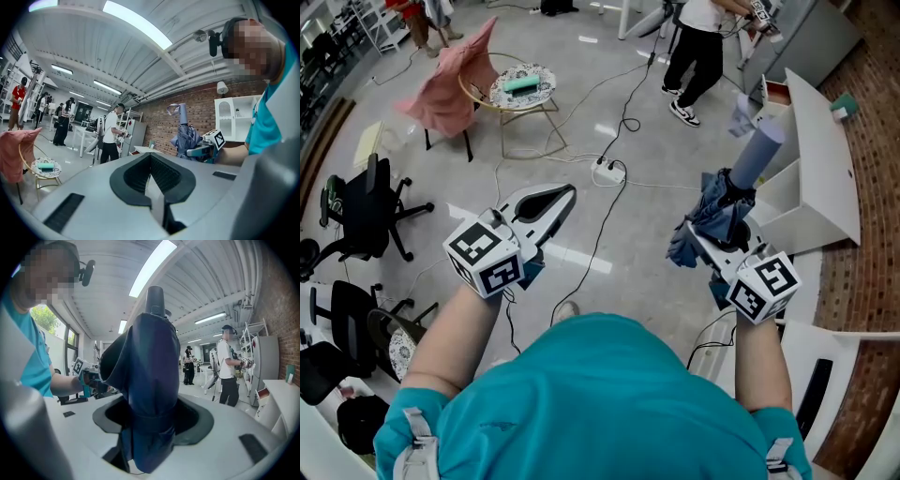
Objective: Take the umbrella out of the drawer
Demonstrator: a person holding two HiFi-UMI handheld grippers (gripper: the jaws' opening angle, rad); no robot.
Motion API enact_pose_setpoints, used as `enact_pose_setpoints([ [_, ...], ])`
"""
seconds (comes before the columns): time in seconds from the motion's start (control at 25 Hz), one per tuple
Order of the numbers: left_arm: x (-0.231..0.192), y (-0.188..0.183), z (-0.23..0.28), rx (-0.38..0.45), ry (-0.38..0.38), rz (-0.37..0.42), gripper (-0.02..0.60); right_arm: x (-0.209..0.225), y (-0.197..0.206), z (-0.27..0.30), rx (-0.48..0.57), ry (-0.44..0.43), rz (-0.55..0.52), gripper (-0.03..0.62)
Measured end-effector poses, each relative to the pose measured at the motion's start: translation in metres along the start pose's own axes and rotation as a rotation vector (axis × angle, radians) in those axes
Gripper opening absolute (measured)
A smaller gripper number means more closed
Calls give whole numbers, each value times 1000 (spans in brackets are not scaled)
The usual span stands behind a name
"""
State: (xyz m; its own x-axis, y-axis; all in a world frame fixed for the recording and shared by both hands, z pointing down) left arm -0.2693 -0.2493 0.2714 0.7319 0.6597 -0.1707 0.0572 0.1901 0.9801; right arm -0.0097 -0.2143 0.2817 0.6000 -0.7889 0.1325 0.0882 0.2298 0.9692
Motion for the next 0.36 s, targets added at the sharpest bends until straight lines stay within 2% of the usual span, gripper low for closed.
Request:
enact_pose_setpoints([
  [0.36, 0, 3, 2, -7, 0, -7, 15, 2, 0, 2, 6, -9, -7, 273],
])
Point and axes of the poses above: the fingertips, and each gripper's own axes: z forward along the fingers, x to its right, y out of its underside, the point moved 4 cm from there along -z, backward along the fingers, and after that the axes turned 15 degrees about -y, right-handed, at the moved point
